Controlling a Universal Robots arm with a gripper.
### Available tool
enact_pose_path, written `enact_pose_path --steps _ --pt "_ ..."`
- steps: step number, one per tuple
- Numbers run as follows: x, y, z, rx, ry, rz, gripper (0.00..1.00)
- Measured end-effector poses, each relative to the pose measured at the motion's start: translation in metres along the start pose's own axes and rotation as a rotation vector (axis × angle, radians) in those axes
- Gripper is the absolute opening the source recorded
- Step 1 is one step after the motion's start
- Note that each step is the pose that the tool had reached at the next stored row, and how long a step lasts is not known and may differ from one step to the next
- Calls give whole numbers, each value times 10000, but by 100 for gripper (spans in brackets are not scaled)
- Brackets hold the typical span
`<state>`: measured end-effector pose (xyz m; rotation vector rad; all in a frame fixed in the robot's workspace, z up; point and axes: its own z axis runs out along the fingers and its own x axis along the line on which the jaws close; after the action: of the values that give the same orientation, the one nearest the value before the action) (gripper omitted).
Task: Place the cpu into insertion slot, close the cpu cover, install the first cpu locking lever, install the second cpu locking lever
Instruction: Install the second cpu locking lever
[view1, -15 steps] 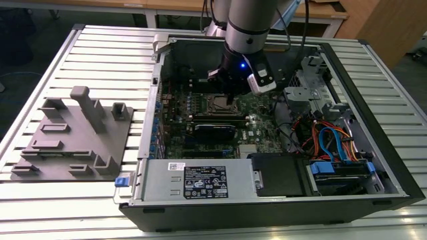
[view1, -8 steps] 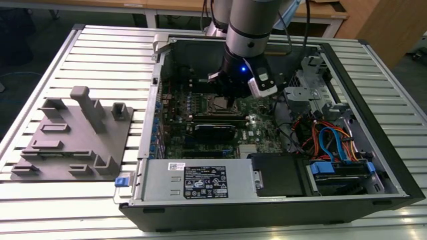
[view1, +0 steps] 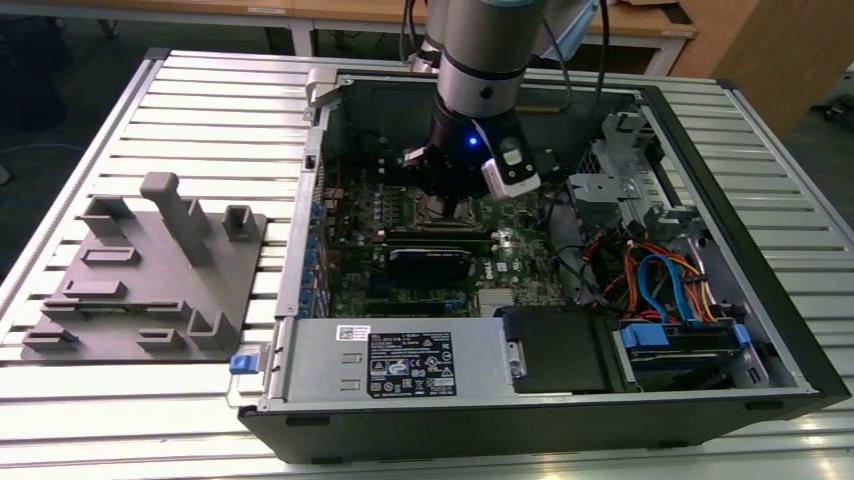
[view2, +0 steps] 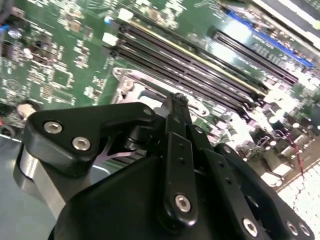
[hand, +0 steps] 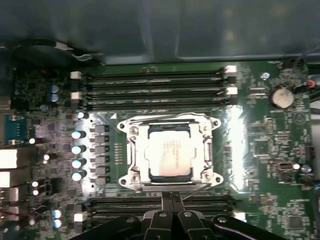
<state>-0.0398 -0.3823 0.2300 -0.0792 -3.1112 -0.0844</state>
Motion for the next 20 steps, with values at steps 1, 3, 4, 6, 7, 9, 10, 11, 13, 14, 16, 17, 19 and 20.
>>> enact_pose_path --steps 1,3,4,6,7,9,10,11,13,14,16,17,19,20 --pt "17 -4 2 -8 0 -1 10" --pt "55 -12 6 -19 1 -7 10" --pt "69 -17 8 -23 2 -9 10" --pt "107 -32 9 -30 2 -13 10" --pt "121 -38 9 -30 2 -15 10" --pt "153 -50 10 -33 3 -30 10" --pt "164 -57 10 -35 4 -43 10" --pt "170 -65 10 -36 5 -56 10" --pt "172 -84 10 -42 9 -72 10" --pt "174 -93 12 -65 10 -74 10" --pt "176 -107 14 -235 19 -80 10" --pt "179 -113 16 -309 22 -81 10" --pt "185 -129 22 -399 28 -84 10" --pt "188 -141 26 -415 29 -85 10"
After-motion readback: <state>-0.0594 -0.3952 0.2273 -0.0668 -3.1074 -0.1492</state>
